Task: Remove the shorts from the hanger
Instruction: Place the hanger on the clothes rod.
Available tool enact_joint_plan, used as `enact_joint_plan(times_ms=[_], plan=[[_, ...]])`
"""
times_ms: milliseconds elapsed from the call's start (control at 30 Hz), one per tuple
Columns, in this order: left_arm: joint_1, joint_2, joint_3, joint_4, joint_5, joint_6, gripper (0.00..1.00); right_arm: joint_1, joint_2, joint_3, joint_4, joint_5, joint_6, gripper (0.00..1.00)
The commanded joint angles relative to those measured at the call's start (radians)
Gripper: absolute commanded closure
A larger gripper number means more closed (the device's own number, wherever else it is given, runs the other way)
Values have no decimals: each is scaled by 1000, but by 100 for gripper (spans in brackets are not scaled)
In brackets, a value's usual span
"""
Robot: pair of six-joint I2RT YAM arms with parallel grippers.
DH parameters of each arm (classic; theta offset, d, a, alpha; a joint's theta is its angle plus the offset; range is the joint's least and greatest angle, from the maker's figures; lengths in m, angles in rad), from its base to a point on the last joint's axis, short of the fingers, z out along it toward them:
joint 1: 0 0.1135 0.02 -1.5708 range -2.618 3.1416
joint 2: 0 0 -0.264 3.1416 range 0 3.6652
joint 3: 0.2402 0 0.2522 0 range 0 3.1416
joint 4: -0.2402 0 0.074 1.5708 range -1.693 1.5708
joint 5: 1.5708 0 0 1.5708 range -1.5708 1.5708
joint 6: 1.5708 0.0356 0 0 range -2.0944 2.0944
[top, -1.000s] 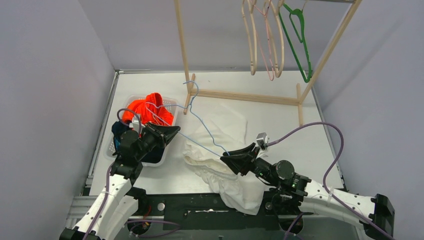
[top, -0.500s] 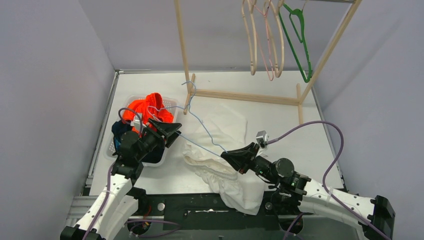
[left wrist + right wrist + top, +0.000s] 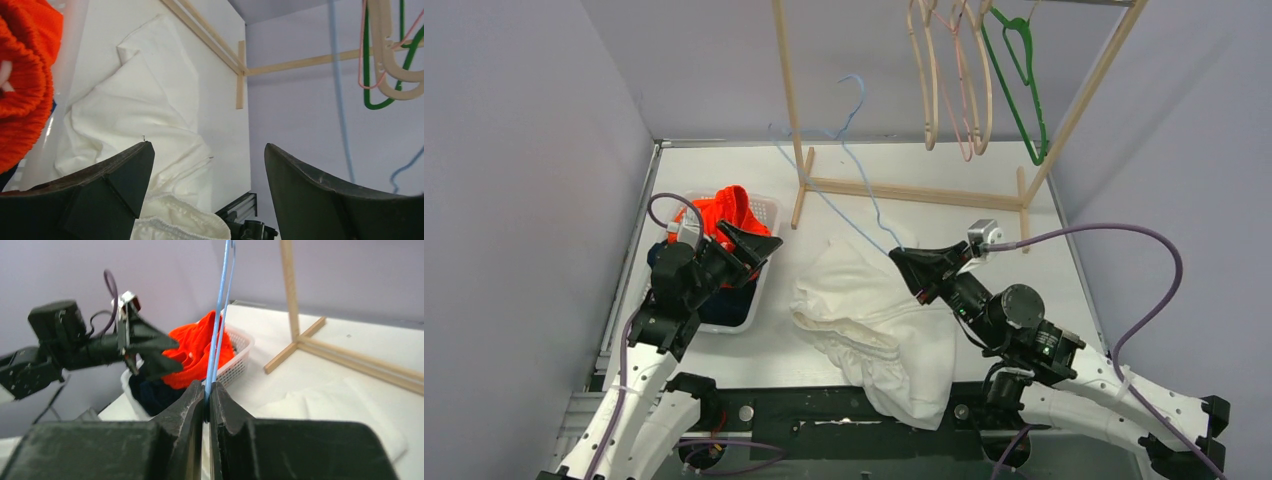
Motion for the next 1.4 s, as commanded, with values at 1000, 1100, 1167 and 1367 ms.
enact_joint_plan(times_ms=[1000, 1100, 1167, 1367], plan=[[-37, 174, 113, -46, 103, 215, 18, -138, 564, 809, -186, 386, -397, 100], [-62, 188, 124, -47, 100, 232, 19, -167, 589, 849, -205, 362, -355, 100], [-74, 198, 125, -43, 99, 230, 18, -204, 622, 906, -270, 341, -300, 100], [-101, 193, 102, -19, 86, 199, 18, -243, 712, 1005, -434, 339, -202, 99]])
